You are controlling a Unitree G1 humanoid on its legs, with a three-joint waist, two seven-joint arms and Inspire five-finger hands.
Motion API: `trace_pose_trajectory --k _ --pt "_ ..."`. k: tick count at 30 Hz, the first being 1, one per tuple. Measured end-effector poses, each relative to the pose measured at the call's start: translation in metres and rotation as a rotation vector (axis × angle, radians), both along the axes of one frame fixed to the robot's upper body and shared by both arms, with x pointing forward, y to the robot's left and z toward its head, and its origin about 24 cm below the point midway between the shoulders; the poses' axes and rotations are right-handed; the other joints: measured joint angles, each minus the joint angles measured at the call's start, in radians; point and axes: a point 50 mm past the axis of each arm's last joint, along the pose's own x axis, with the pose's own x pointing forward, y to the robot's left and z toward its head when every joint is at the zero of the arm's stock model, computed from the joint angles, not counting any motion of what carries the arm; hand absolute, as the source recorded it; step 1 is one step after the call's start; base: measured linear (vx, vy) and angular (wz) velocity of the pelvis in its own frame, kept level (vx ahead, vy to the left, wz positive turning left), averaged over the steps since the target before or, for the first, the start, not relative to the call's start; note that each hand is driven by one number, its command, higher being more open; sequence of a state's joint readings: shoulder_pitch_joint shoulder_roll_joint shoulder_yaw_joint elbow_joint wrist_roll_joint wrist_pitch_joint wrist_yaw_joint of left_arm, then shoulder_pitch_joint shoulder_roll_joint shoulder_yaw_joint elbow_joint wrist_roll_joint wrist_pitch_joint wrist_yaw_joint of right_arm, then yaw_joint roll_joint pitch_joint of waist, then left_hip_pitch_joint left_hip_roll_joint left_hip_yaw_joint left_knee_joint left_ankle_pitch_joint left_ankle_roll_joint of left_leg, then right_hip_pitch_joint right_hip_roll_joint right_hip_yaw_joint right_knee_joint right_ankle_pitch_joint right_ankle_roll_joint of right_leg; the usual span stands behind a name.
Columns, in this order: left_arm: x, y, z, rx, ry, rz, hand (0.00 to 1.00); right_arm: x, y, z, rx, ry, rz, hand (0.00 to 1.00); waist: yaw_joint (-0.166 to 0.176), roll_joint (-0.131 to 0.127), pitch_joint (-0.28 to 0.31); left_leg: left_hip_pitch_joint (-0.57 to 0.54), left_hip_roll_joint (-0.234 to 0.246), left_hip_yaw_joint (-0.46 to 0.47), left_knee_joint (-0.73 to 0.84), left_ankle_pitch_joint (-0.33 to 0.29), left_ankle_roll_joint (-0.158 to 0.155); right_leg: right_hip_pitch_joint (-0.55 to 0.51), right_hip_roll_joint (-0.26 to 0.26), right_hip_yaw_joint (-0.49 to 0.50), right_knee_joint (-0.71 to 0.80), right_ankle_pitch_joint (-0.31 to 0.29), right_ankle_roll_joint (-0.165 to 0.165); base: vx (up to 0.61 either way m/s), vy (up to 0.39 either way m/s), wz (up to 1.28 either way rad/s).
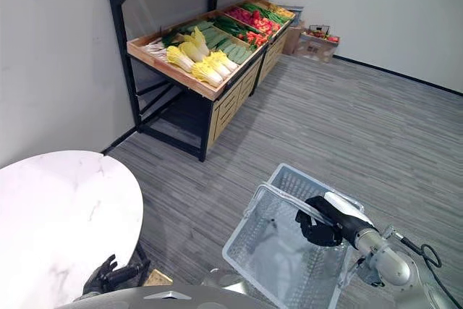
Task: Pick vegetable in the basket
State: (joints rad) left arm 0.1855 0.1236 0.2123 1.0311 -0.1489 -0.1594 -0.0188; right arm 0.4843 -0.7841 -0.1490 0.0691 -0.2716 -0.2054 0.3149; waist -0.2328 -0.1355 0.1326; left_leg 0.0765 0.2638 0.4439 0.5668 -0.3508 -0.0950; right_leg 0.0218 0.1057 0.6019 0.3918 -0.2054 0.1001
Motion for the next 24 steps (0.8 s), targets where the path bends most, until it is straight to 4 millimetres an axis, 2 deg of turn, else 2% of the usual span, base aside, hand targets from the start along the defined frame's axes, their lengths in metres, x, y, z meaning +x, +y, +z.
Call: trace_pose_trajectory --k 4,7,10,11,12,13,14,15,17,18,19,20,21,22,23,24 --pt "-0.001 0.000 0.000 0.002 0.002 0.008 1.00 -0.020 0.002 -0.010 0.025 -0.002 -0.085 0.00 -0.017 0.004 0.016 0.001 -0.009 -0.024 0.066 -0.055 0.017 0.023 -0.016 -0.028 0.050 -0.045 0.016 -0.06 0.115 0.21" --pt "0.000 0.001 0.000 0.009 0.003 0.001 1.00 -0.028 0.000 -0.015 0.042 0.002 -0.143 0.00 -0.019 0.012 0.029 0.001 -0.006 -0.015 0.087 -0.072 0.023 0.024 -0.016 -0.018 0.049 -0.042 0.022 -0.04 0.092 -0.08" --pt "0.004 0.001 0.002 0.020 -0.007 -0.031 1.00 -0.028 -0.002 -0.014 0.040 -0.014 -0.164 0.00 -0.020 0.020 0.043 -0.020 0.009 0.016 0.101 -0.084 0.032 -0.012 -0.015 -0.014 0.040 -0.024 0.040 -0.05 0.056 -0.31" --pt "0.006 0.001 0.002 0.023 -0.008 -0.044 1.00 -0.028 -0.003 -0.013 0.038 -0.019 -0.168 0.00 -0.021 0.022 0.046 -0.026 0.011 0.021 0.101 -0.084 0.035 -0.026 -0.024 -0.039 0.038 -0.019 0.026 -0.10 0.051 -0.29" --pt "0.012 -0.001 0.003 0.019 -0.016 -0.068 1.00 -0.028 -0.005 -0.011 0.033 -0.036 -0.187 0.00 -0.022 0.030 0.054 -0.038 0.019 0.037 0.097 -0.071 0.058 -0.060 -0.068 -0.137 0.021 0.000 -0.032 -0.09 0.066 -0.30" --pt "0.015 -0.005 0.002 0.010 -0.021 -0.085 1.00 -0.027 -0.009 -0.008 0.025 -0.061 -0.207 0.00 -0.019 0.052 0.066 -0.049 0.039 0.057 0.088 -0.059 0.076 -0.094 -0.124 -0.281 0.046 0.003 -0.121 -0.08 0.060 -0.32" --pt "0.016 -0.006 0.002 0.006 -0.023 -0.092 1.00 -0.026 -0.010 -0.006 0.021 -0.075 -0.211 0.00 -0.019 0.062 0.068 -0.053 0.048 0.069 0.086 -0.054 0.077 -0.128 -0.150 -0.347 0.109 0.000 -0.126 -0.01 0.018 -0.40" --pt "0.016 -0.005 0.002 0.008 -0.022 -0.099 1.00 -0.022 -0.011 -0.004 0.019 -0.094 -0.215 0.00 -0.018 0.062 0.071 -0.051 0.058 0.090 0.071 -0.038 0.069 -0.172 -0.209 -0.444 0.248 -0.006 -0.137 0.03 -0.035 -0.41" --pt "0.013 -0.001 0.003 0.019 -0.012 -0.112 1.00 -0.014 -0.010 0.000 0.021 -0.122 -0.207 0.00 -0.008 0.067 0.068 -0.049 0.086 0.122 0.052 -0.011 0.044 -0.179 -0.292 -0.540 0.377 -0.004 -0.160 0.07 -0.123 -0.60" --pt "0.014 0.005 0.004 0.034 -0.013 -0.112 1.00 -0.007 -0.006 0.001 0.020 -0.139 -0.189 0.00 0.014 0.056 0.058 -0.048 0.107 0.156 0.057 -0.002 0.034 -0.167 -0.358 -0.610 0.381 0.105 -0.207 0.10 -0.187 -0.81" --pt "0.013 0.012 0.006 0.052 -0.009 -0.106 1.00 -0.001 -0.004 0.002 0.010 -0.150 -0.172 0.00 0.023 0.054 0.054 -0.052 0.120 0.177 0.078 0.001 0.027 -0.163 -0.373 -0.663 0.340 0.150 -0.191 0.10 -0.211 -1.26" --pt "0.012 0.012 0.005 0.047 0.002 -0.096 1.00 0.015 0.002 0.002 0.005 -0.170 -0.146 0.00 0.054 0.069 0.062 -0.071 0.172 0.198 0.100 0.020 0.059 -0.160 -0.346 -0.760 0.278 0.160 -0.212 -0.05 -0.145 -1.26" --pt "0.015 0.012 0.005 0.042 -0.005 -0.097 1.00 0.027 0.010 0.000 0.026 -0.204 -0.139 0.00 0.070 0.062 0.054 -0.102 0.109 0.195 0.040 0.007 0.043 -0.124 -0.345 -0.775 0.137 0.161 -0.197 -0.13 -0.088 -1.16" --pt "0.017 0.009 0.005 0.035 -0.014 -0.099 1.00 0.034 0.013 0.002 0.030 -0.225 -0.128 0.00 0.073 0.076 0.047 -0.108 0.070 0.200 -0.054 0.039 0.065 -0.094 -0.337 -0.774 0.056 0.156 -0.157 -0.19 0.009 -1.12" --pt "0.018 0.010 0.007 0.044 -0.037 -0.090 1.00 0.047 0.021 0.007 0.033 -0.256 -0.084 0.00 0.104 0.066 0.052 -0.096 0.056 0.248 -0.098 0.120 0.089 -0.107 -0.365 -0.809 0.113 0.121 -0.090 -0.06 -0.093 -1.39" --pt "0.015 0.018 0.008 0.071 -0.037 -0.042 1.00 0.058 0.035 0.012 0.052 -0.287 -0.014 0.00 0.142 0.037 0.037 -0.105 0.073 0.313 -0.074 0.127 0.093 -0.076 -0.401 -0.894 0.060 0.087 0.001 -0.01 -0.144 -1.50"
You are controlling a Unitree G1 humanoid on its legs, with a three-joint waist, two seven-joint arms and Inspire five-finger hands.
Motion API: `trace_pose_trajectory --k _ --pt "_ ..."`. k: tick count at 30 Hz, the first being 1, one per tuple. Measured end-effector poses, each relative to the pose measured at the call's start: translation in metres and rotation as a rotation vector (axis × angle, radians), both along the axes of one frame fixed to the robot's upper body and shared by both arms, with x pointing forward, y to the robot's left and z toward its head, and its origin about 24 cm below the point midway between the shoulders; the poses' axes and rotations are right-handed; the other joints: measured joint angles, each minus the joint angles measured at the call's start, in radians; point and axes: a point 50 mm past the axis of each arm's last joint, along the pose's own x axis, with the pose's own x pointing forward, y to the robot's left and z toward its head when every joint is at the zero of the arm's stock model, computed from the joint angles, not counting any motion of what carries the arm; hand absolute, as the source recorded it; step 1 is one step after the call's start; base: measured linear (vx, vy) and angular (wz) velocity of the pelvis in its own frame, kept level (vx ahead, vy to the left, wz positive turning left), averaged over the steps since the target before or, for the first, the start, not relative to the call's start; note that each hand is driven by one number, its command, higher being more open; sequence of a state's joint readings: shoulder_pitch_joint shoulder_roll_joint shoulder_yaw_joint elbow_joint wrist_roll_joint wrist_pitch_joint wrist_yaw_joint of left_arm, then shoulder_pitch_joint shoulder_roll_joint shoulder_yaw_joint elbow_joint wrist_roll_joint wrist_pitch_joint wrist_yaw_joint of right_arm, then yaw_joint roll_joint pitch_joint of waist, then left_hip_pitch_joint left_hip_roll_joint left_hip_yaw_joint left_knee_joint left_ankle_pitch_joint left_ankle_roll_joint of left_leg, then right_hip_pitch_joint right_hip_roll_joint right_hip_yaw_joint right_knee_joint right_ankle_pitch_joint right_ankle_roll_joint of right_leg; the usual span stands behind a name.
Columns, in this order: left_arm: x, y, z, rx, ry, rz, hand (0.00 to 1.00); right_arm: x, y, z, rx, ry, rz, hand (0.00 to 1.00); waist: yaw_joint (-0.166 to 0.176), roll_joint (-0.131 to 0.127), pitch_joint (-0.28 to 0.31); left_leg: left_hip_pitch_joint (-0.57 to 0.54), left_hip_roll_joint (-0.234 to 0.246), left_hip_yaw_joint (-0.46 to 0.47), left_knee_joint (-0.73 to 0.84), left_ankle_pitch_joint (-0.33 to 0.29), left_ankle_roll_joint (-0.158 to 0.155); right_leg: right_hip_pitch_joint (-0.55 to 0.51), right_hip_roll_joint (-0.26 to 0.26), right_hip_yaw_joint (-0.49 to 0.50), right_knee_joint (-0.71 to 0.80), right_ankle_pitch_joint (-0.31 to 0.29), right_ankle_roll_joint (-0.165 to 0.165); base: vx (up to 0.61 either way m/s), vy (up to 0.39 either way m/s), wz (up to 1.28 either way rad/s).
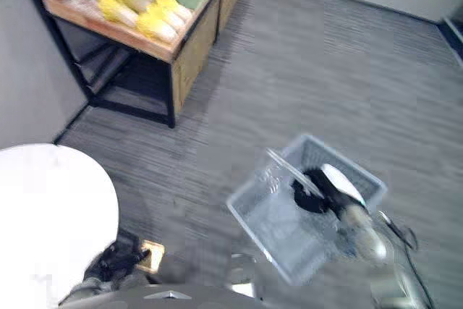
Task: Pick vegetable in the basket
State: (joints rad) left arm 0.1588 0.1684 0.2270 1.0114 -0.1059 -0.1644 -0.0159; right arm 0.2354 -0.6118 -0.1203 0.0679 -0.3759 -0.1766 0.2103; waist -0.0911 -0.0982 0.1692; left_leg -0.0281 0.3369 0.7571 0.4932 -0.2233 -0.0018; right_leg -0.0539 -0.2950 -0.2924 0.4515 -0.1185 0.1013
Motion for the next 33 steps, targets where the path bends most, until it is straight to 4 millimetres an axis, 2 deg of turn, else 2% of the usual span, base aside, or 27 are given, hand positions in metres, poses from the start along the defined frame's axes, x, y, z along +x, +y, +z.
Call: trace_pose_trajectory --k 1,2,4,5,7,10,13,16,19,20,21,22,23,24,25,27,29,33 --pt "-0.002 0.005 0.001 0.014 0.003 0.019 1.00 0.006 0.006 0.003 0.004 -0.020 0.031 0.00 0.011 -0.008 -0.001 -0.001 0.014 0.021 0.009 -0.002 -0.004 0.008 0.006 -0.037 -0.040 -0.004 0.022 0.02 -0.211 -1.19" --pt "-0.005 0.009 0.001 0.026 0.019 0.044 1.00 0.015 0.015 0.007 0.009 -0.046 0.072 0.00 0.018 -0.008 0.001 -0.001 0.040 0.044 0.019 -0.001 -0.007 0.025 0.027 -0.085 -0.097 -0.009 0.030 0.02 -0.197 -0.71" --pt "-0.012 0.005 -0.003 0.018 0.043 0.075 1.00 0.022 0.021 0.014 0.007 -0.079 0.116 0.00 0.014 0.026 0.002 0.004 0.087 0.042 0.022 0.014 -0.024 0.090 0.092 -0.123 -0.221 0.008 0.042 0.03 -0.261 -0.22" --pt "-0.014 -0.003 -0.005 -0.003 0.049 0.078 1.00 0.021 0.018 0.015 -0.007 -0.073 0.118 0.00 0.010 0.043 -0.006 0.006 0.097 0.030 0.005 0.036 -0.030 0.122 0.121 -0.138 -0.281 0.028 0.035 0.04 -0.212 0.17" --pt "-0.017 -0.009 -0.007 -0.019 0.054 0.080 1.00 0.021 0.015 0.018 -0.010 -0.074 0.127 0.00 0.015 0.057 -0.013 0.014 0.107 0.030 -0.032 0.071 -0.048 0.163 0.168 -0.144 -0.383 0.071 0.018 0.04 -0.208 0.02" --pt "-0.022 -0.010 -0.008 -0.013 0.066 0.101 1.00 0.016 0.017 0.023 0.006 -0.100 0.138 0.00 0.011 0.055 -0.012 0.039 0.104 0.045 -0.114 0.149 -0.071 0.202 0.219 -0.140 -0.497 0.120 -0.015 0.04 -0.236 -0.15" --pt "-0.023 -0.013 -0.009 -0.014 0.073 0.086 1.00 0.010 0.016 0.017 0.007 -0.077 0.133 0.00 0.006 0.056 -0.012 0.073 0.095 0.062 -0.156 0.202 -0.070 0.214 0.233 -0.115 -0.508 0.120 -0.026 0.06 -0.148 -0.21" --pt "-0.023 -0.015 -0.009 -0.017 0.074 0.072 1.00 0.004 0.014 0.012 0.004 -0.052 0.124 0.00 0.003 0.059 -0.012 0.090 0.095 0.058 -0.157 0.217 -0.066 0.213 0.236 -0.084 -0.508 0.119 -0.035 0.04 -0.058 -0.34" --pt "-0.023 -0.016 -0.009 -0.018 0.077 0.064 1.00 -0.002 0.011 0.006 0.002 -0.021 0.112 0.00 0.004 0.059 -0.011 0.105 0.095 -0.040 -0.127 0.217 -0.065 0.215 0.246 -0.024 -0.506 0.119 -0.042 0.02 -0.029 -0.62" --pt "-0.024 -0.015 -0.009 -0.017 0.075 0.071 1.00 -0.001 0.013 0.006 0.003 -0.030 0.115 0.00 0.011 0.058 -0.010 0.090 0.094 -0.162 -0.063 0.216 -0.062 0.217 0.245 0.025 -0.502 0.120 -0.049 -0.02 0.059 -0.81" --pt "-0.025 -0.015 -0.009 -0.015 0.073 0.082 1.00 0.002 0.014 0.008 -0.002 -0.042 0.124 0.00 0.016 0.054 -0.005 0.071 0.073 -0.270 -0.032 0.157 -0.059 0.215 0.236 0.057 -0.494 0.119 -0.051 -0.03 0.129 -0.92" --pt "-0.025 -0.017 -0.010 -0.021 0.071 0.088 1.00 0.007 0.016 0.010 -0.005 -0.055 0.129 0.00 0.018 0.060 -0.002 0.070 0.039 -0.348 -0.029 0.097 -0.065 0.211 0.235 0.083 -0.482 0.118 -0.053 -0.03 0.170 -0.93" --pt "-0.026 -0.021 -0.011 -0.032 0.067 0.099 1.00 0.014 0.018 0.012 -0.009 -0.073 0.138 0.00 0.029 0.073 0.004 0.071 -0.019 -0.451 -0.042 0.055 -0.059 0.200 0.237 0.124 -0.463 0.115 -0.053 -0.05 0.248 -1.35" --pt "-0.027 -0.028 -0.012 -0.047 0.063 0.108 1.00 0.022 0.022 0.013 0.000 -0.091 0.147 0.00 0.053 0.096 0.002 0.095 -0.059 -0.547 -0.071 0.048 -0.045 0.173 0.260 0.193 -0.420 0.101 -0.041 -0.03 0.206 -1.30" --pt "-0.027 -0.029 -0.012 -0.055 0.058 0.116 1.00 0.024 0.025 0.013 0.005 -0.098 0.154 0.00 0.062 0.098 0.001 0.105 -0.076 -0.589 -0.076 0.048 -0.046 0.162 0.259 0.217 -0.402 0.095 -0.041 -0.03 0.199 -1.13" --pt "-0.026 -0.027 -0.011 -0.045 0.042 0.132 1.00 0.030 0.037 0.017 0.023 -0.124 0.208 0.00 0.066 0.077 0.009 0.104 -0.105 -0.630 -0.053 0.050 -0.047 0.130 0.244 0.269 -0.377 0.091 -0.035 -0.04 0.111 -0.65" --pt "-0.027 -0.028 -0.011 -0.046 0.045 0.133 1.00 0.029 0.040 0.017 0.058 -0.131 0.223 0.00 0.065 0.077 0.008 0.108 -0.116 -0.623 -0.064 0.050 -0.047 0.126 0.235 0.289 -0.381 0.101 -0.020 -0.04 0.104 -0.25" --pt "-0.026 -0.034 -0.012 -0.062 0.044 0.124 1.00 0.024 0.038 0.013 0.074 -0.110 0.209 0.00 0.058 0.116 0.002 0.136 -0.124 -0.591 -0.162 0.054 -0.051 0.099 0.231 0.292 -0.383 0.117 -0.010 -0.03 0.060 -0.02"
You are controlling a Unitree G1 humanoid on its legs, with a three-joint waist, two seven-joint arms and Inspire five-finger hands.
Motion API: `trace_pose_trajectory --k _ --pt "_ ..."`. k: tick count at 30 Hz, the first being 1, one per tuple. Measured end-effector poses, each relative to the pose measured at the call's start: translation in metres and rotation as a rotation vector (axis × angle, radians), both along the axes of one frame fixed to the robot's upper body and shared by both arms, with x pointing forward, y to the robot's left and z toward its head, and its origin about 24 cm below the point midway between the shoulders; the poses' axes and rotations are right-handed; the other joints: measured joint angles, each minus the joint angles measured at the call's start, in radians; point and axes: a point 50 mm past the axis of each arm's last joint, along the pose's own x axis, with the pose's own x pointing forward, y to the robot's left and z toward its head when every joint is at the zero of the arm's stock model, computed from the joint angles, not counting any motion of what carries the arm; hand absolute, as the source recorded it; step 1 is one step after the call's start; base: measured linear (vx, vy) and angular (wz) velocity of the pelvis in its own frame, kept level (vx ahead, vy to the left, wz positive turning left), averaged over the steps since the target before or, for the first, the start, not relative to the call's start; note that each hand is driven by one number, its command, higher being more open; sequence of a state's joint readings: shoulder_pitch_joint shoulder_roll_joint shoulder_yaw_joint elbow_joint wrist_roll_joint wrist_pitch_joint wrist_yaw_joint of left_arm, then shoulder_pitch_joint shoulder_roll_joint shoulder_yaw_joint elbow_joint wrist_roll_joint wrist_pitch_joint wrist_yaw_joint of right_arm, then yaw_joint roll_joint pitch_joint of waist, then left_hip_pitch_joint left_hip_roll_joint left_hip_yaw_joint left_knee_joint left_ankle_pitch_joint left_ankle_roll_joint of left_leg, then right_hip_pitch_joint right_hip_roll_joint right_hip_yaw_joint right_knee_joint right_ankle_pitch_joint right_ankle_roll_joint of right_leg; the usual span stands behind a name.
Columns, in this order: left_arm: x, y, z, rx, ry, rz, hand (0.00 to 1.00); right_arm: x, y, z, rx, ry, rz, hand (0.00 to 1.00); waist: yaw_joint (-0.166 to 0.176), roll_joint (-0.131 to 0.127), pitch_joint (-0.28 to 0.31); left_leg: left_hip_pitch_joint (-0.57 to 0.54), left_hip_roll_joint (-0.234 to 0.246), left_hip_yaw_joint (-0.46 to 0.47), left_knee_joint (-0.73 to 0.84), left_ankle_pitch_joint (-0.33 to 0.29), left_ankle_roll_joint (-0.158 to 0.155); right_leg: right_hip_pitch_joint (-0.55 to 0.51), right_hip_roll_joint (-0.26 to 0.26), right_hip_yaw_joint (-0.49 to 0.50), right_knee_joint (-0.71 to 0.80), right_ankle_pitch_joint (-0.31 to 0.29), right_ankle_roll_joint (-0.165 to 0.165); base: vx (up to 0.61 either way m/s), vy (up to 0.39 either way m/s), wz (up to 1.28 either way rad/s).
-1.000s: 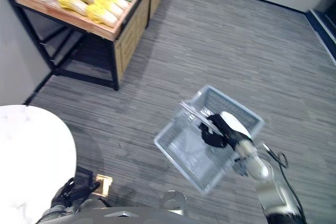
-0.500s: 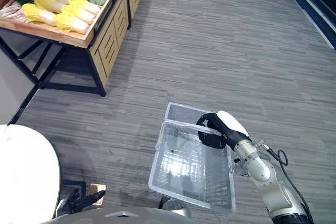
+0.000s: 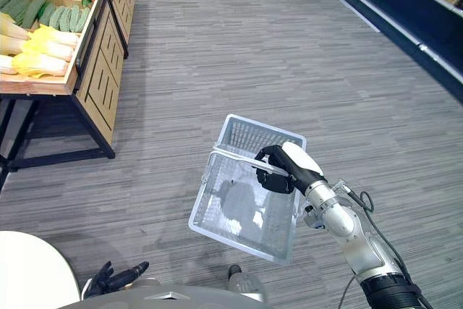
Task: Pick vegetable in the basket
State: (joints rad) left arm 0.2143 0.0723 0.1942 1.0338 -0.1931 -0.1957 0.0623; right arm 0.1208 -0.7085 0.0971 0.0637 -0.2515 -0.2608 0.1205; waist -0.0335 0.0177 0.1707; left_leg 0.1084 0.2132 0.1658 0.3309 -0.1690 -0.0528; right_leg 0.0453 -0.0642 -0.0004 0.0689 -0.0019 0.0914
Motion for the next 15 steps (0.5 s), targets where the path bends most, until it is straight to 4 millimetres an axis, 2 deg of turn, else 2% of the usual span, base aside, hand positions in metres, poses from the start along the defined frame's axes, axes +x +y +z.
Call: trace_pose_trajectory --k 3,7,12,15 --pt "0.006 -0.002 0.001 0.001 -0.009 -0.045 1.00 -0.012 -0.006 -0.010 0.012 0.045 -0.041 0.00 -0.013 0.010 -0.005 0.030 -0.012 0.002 -0.130 0.037 -0.013 -0.020 -0.004 -0.022 0.000 0.005 -0.002 -0.03 0.013 0.16" --pt "0.013 -0.001 0.003 0.012 -0.025 -0.085 1.00 -0.013 -0.008 -0.014 0.031 0.055 -0.078 0.00 -0.024 0.010 -0.006 0.044 -0.014 0.018 -0.236 0.060 -0.028 -0.056 0.003 -0.025 -0.010 0.027 -0.002 -0.07 0.037 0.01" --pt "0.017 0.003 0.005 0.033 -0.029 -0.141 1.00 -0.016 -0.008 -0.021 0.047 0.080 -0.103 0.00 -0.018 -0.013 -0.013 0.039 -0.041 0.016 -0.279 0.060 -0.028 -0.064 -0.017 -0.015 -0.057 0.074 0.016 -0.10 0.064 -0.02" --pt "0.015 0.005 0.005 0.039 -0.022 -0.142 1.00 -0.017 -0.006 -0.022 0.060 0.081 -0.105 0.00 0.004 -0.030 -0.020 0.036 -0.054 0.024 -0.284 0.049 -0.045 -0.064 -0.026 0.004 -0.096 0.109 0.023 -0.11 0.056 -0.12"
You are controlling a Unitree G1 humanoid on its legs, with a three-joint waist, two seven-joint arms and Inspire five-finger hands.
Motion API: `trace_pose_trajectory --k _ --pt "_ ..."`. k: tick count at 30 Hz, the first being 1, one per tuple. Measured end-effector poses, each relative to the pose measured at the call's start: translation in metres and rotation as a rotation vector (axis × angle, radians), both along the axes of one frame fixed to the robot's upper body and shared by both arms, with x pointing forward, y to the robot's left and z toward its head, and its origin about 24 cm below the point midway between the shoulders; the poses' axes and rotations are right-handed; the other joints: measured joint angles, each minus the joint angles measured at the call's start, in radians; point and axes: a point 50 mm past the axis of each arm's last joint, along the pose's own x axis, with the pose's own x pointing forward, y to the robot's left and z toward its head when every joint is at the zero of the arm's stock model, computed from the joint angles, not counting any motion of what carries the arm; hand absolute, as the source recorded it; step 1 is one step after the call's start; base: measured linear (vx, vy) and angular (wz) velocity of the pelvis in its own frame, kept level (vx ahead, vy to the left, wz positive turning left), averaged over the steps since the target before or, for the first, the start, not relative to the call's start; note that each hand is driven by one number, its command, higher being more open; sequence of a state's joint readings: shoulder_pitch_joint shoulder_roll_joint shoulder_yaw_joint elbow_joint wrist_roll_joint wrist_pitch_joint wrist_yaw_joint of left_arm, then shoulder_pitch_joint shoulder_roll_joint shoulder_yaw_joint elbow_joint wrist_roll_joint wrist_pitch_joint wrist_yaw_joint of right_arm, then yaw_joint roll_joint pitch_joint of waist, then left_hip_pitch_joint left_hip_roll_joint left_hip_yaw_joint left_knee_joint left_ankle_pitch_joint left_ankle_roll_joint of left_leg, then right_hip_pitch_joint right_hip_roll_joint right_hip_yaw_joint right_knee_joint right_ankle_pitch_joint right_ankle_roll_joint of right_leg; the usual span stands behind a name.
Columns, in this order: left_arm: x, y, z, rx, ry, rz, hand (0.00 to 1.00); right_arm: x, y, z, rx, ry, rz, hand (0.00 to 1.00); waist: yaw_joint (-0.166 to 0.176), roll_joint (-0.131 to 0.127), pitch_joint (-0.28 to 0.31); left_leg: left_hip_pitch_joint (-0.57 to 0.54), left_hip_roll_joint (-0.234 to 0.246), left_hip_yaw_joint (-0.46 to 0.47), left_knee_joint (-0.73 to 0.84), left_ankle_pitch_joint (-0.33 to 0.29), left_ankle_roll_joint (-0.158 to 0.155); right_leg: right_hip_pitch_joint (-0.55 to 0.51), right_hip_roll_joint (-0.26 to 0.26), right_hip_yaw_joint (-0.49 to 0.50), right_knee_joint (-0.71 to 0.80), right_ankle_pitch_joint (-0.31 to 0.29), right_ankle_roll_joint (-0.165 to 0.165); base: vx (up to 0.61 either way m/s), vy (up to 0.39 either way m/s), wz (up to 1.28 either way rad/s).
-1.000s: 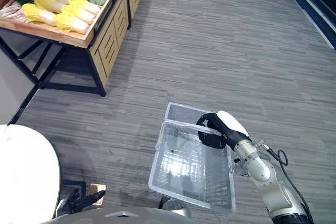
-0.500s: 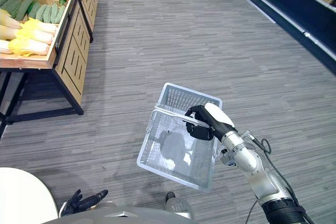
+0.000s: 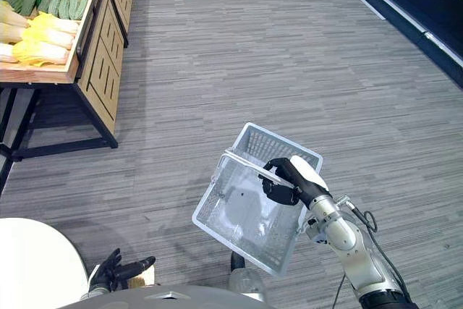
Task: Pick vegetable in the basket
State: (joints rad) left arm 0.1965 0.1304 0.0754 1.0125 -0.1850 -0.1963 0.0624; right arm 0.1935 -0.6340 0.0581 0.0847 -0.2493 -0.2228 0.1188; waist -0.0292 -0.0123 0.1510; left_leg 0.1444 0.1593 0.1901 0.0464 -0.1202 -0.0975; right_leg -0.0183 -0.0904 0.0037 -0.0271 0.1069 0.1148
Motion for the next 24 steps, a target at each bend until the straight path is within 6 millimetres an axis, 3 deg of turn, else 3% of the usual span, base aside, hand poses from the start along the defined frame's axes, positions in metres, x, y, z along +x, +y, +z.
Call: trace_pose_trajectory --k 4,10,16,19,24 --pt "-0.009 0.003 -0.002 0.004 0.029 0.015 1.00 0.000 0.002 -0.001 0.009 0.001 0.002 0.00 0.002 -0.009 -0.006 -0.005 -0.012 -0.001 0.003 -0.012 -0.018 0.002 -0.013 0.003 -0.013 0.015 0.008 -0.09 0.030 -0.03" --pt "-0.022 0.003 -0.005 0.010 0.076 -0.002 1.00 -0.002 0.000 -0.008 0.048 0.038 -0.014 0.00 0.003 -0.013 -0.010 -0.007 -0.013 0.000 0.003 -0.018 -0.017 0.001 -0.012 0.008 -0.025 0.020 0.011 0.01 0.008 -0.01" --pt "-0.021 0.003 -0.004 0.007 0.067 0.015 1.00 0.001 0.004 -0.013 0.049 0.064 0.005 0.00 0.020 -0.015 -0.012 0.002 -0.014 0.027 0.029 -0.039 0.010 0.002 -0.009 0.030 -0.020 0.020 0.011 0.04 0.029 -0.14" --pt "-0.021 0.003 -0.004 0.005 0.060 0.026 1.00 0.000 0.007 -0.017 0.047 0.089 0.010 0.00 0.027 -0.015 -0.011 0.003 -0.010 0.022 0.101 -0.089 0.020 -0.001 -0.011 0.033 0.062 -0.032 0.008 0.01 0.051 0.01" --pt "-0.024 0.009 -0.002 0.010 0.052 0.069 1.00 0.001 0.010 -0.019 0.060 0.087 0.007 0.00 0.026 -0.042 0.007 0.000 -0.036 -0.007 0.284 -0.219 0.036 -0.060 -0.059 0.040 0.379 -0.198 0.017 -0.04 0.072 0.15"
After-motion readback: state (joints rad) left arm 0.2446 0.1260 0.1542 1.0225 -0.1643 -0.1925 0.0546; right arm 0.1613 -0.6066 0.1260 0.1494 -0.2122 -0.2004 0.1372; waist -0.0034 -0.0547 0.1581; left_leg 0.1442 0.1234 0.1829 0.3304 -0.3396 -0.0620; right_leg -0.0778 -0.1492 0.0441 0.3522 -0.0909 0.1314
